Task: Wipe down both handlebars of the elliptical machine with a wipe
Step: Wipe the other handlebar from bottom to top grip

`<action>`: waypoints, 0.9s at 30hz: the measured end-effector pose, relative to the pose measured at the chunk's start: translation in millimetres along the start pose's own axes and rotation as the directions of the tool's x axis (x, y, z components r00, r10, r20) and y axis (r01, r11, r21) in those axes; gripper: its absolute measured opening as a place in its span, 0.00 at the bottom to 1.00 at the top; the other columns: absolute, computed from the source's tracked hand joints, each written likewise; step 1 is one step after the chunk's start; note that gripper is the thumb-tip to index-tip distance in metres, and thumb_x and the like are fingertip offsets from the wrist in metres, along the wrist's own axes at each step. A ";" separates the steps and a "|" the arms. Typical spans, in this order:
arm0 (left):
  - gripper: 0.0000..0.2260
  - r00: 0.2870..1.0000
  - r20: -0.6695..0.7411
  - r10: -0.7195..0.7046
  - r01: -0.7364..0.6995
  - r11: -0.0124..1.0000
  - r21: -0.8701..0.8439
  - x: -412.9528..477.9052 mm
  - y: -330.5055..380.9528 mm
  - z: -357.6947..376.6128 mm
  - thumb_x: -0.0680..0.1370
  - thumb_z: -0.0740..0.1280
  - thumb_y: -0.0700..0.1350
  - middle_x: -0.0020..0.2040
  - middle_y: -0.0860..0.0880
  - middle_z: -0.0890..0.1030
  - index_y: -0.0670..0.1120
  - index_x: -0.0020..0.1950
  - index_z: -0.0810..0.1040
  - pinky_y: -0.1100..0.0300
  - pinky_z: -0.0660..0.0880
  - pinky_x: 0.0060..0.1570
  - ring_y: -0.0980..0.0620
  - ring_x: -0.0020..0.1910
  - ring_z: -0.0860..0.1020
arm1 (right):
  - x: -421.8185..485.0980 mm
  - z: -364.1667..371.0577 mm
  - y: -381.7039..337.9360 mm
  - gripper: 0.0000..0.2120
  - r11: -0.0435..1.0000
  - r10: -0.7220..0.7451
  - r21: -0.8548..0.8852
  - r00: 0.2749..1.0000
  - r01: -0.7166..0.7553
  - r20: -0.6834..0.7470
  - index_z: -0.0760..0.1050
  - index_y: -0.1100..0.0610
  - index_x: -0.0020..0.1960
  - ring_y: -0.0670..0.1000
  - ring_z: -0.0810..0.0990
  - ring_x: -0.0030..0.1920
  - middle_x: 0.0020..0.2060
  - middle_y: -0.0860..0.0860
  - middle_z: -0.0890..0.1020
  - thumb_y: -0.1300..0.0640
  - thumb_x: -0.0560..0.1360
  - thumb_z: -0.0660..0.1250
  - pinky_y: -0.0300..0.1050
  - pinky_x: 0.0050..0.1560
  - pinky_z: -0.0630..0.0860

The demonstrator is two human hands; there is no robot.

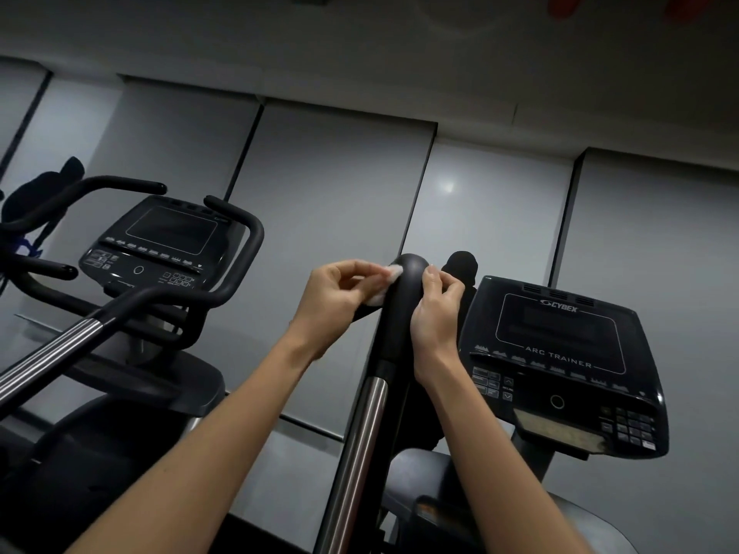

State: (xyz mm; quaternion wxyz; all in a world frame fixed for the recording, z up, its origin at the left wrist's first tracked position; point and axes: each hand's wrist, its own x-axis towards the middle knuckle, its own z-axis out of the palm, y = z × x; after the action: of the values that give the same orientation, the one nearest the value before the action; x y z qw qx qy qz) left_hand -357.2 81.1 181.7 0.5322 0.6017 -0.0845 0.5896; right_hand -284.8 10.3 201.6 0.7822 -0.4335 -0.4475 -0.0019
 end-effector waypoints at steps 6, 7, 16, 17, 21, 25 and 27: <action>0.06 0.971 0.101 0.218 -0.235 0.951 0.202 -20.1 6.5 -4.7 0.72 0.69 0.31 0.42 0.47 0.83 0.41 0.41 0.82 0.65 0.77 0.44 0.54 0.44 0.83 | 0.4 -1.0 0.9 0.08 1.000 0.014 0.009 1.000 -0.014 0.004 0.62 0.57 0.57 0.46 0.70 0.50 0.43 0.46 0.70 0.54 0.81 0.54 0.30 0.44 0.67; 0.07 0.960 0.072 0.270 -0.279 0.919 0.278 -12.7 6.7 -1.3 0.73 0.69 0.32 0.43 0.47 0.82 0.43 0.42 0.83 0.65 0.77 0.43 0.54 0.43 0.82 | 0.4 -1.1 0.6 0.07 1.000 0.011 0.008 1.000 -0.011 0.005 0.62 0.57 0.56 0.45 0.70 0.48 0.42 0.46 0.70 0.54 0.82 0.54 0.29 0.42 0.67; 0.07 0.967 -0.194 0.163 -0.035 0.846 0.533 67.8 -35.8 14.8 0.76 0.68 0.42 0.45 0.44 0.83 0.40 0.45 0.83 0.69 0.71 0.40 0.50 0.44 0.80 | 4.6 -1.4 3.6 0.05 1.000 -0.023 0.007 1.000 0.023 -0.012 0.62 0.59 0.54 0.40 0.69 0.38 0.39 0.47 0.69 0.57 0.82 0.53 0.22 0.32 0.67; 0.09 0.961 -0.231 0.152 -0.001 0.837 0.547 65.9 -43.3 11.3 0.77 0.68 0.43 0.45 0.44 0.83 0.38 0.47 0.83 0.70 0.69 0.40 0.50 0.45 0.80 | 5.1 -1.3 3.8 0.05 1.000 -0.029 0.009 1.000 0.029 -0.013 0.62 0.59 0.54 0.40 0.68 0.37 0.38 0.47 0.68 0.57 0.82 0.53 0.22 0.32 0.67; 0.10 0.950 -0.299 0.086 0.079 0.863 0.499 68.0 -51.8 6.2 0.77 0.67 0.43 0.45 0.46 0.83 0.37 0.49 0.82 0.70 0.67 0.40 0.53 0.44 0.78 | 5.8 -2.9 5.7 0.05 0.999 -0.046 -0.009 0.999 0.046 -0.005 0.62 0.59 0.54 0.40 0.68 0.36 0.38 0.47 0.68 0.57 0.82 0.53 0.21 0.31 0.66; 0.07 0.980 -0.192 0.052 0.045 0.883 0.468 84.5 -23.0 22.8 0.78 0.66 0.41 0.48 0.44 0.83 0.39 0.49 0.81 0.62 0.73 0.48 0.49 0.47 0.79 | 4.8 -2.1 3.9 0.06 1.000 -0.002 0.013 1.000 0.002 -0.019 0.64 0.58 0.54 0.38 0.69 0.39 0.40 0.45 0.70 0.56 0.81 0.54 0.21 0.31 0.66; 0.06 0.991 -0.115 0.068 -0.005 0.880 0.475 85.5 -12.3 24.0 0.78 0.65 0.40 0.48 0.43 0.83 0.40 0.48 0.80 0.62 0.74 0.48 0.51 0.43 0.79 | 6.3 -2.9 2.3 0.07 0.996 0.071 0.050 0.997 -0.070 -0.023 0.66 0.57 0.53 0.41 0.70 0.39 0.41 0.48 0.72 0.54 0.81 0.54 0.27 0.35 0.70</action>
State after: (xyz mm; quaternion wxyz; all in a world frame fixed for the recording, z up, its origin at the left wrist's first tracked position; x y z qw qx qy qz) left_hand -308.5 113.5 249.7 0.3623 0.6726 0.0851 0.6395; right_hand -278.1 12.2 203.9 0.7976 -0.4297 -0.4221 0.0313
